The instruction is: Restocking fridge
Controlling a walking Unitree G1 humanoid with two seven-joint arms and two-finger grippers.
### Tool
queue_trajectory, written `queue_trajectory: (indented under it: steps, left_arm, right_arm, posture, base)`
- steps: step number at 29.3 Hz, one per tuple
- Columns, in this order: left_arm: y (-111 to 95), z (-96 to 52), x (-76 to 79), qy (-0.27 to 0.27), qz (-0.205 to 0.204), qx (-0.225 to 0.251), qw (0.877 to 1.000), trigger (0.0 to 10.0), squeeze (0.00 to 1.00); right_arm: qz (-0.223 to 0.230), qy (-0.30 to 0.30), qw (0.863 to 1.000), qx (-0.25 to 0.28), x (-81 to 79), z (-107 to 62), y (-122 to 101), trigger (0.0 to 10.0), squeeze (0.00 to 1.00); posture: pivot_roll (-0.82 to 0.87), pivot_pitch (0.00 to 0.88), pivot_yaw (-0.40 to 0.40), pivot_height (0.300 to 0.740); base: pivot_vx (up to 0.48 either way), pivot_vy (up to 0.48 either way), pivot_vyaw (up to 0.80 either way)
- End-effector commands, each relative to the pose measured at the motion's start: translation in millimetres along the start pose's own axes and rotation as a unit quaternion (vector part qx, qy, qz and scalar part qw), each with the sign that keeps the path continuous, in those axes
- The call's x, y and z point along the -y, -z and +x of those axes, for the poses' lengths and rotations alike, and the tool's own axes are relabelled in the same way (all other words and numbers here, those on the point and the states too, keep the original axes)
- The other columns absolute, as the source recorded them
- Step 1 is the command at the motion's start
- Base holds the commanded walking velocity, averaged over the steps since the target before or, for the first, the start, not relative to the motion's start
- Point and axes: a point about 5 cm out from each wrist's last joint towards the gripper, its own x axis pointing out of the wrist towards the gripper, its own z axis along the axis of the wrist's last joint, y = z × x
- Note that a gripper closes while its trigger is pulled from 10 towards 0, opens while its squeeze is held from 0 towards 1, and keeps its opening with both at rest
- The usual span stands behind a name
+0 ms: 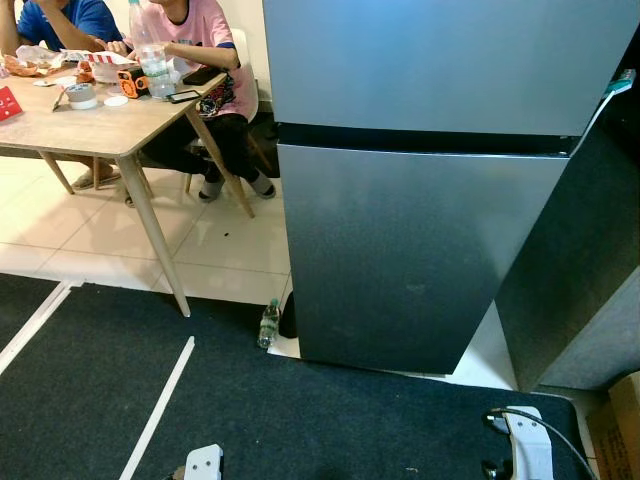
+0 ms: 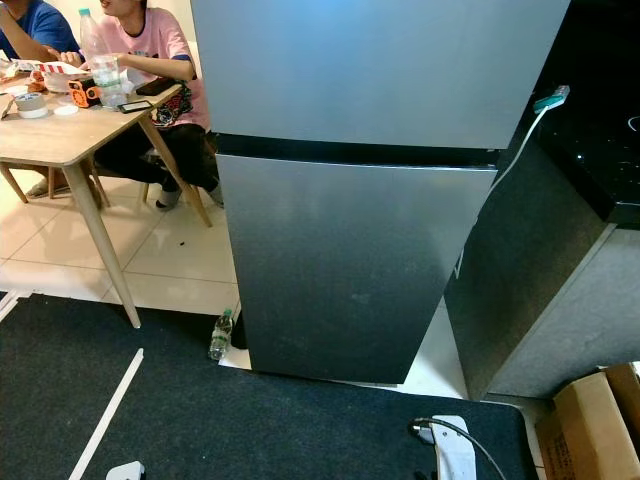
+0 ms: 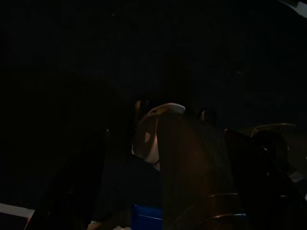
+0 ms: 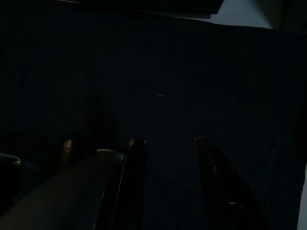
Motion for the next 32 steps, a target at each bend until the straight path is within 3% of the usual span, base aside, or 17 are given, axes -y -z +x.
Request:
queue_trajectory:
  steps: [1,7,17,19,32]
  left_arm:
    - [-3,0.5,-0.7,-0.003,0.009,-0.001,1.000,10.0,0.00]
    - [-2,1.6,2.9,0.001,0.024,-0.007,1.000,10.0,0.00]
    - [-8,-1.1,-9.9,-0.029,0.030,0.004,0.999,10.0,0.00]
    - [-13,-1.4,-13.9,-0.043,0.053,0.006,0.998,10.0,0.00]
    - [-23,-2.0,-19.4,-0.060,0.073,0.020,0.995,10.0,0.00]
  right_arm:
    - [0.005,0.001,1.000,0.004,-1.2,0.6,-3,10.0,0.00]
    - [-0.003,0.003,1.000,0.002,-1.3,0.6,-2,10.0,0.00]
    - [0.000,0.011,1.000,-0.002,0.4,-0.2,3,10.0,0.00]
    - [-0.002,0.011,1.000,-0.005,-2.4,0.5,5,10.0,0.00]
    - [-0.001,0.002,1.000,-0.008,-7.4,1.2,8,10.0,0.00]
  posture:
    - [-0.02,0.000,-0.015,0.740]
    - [-0.04,0.000,-0.013,0.740]
    - [-0.04,0.000,0.026,0.740]
    - [-0.04,0.000,0.031,0.740]
    - [-0.04,0.000,0.036,0.740]
  base:
    - [0.000,0.000,0.00]
    - [0.000,0.000,0.00]
    - [0.000,0.000,0.00]
    - [0.000,0.000,0.80]
    - [0.000,0.000,0.80]
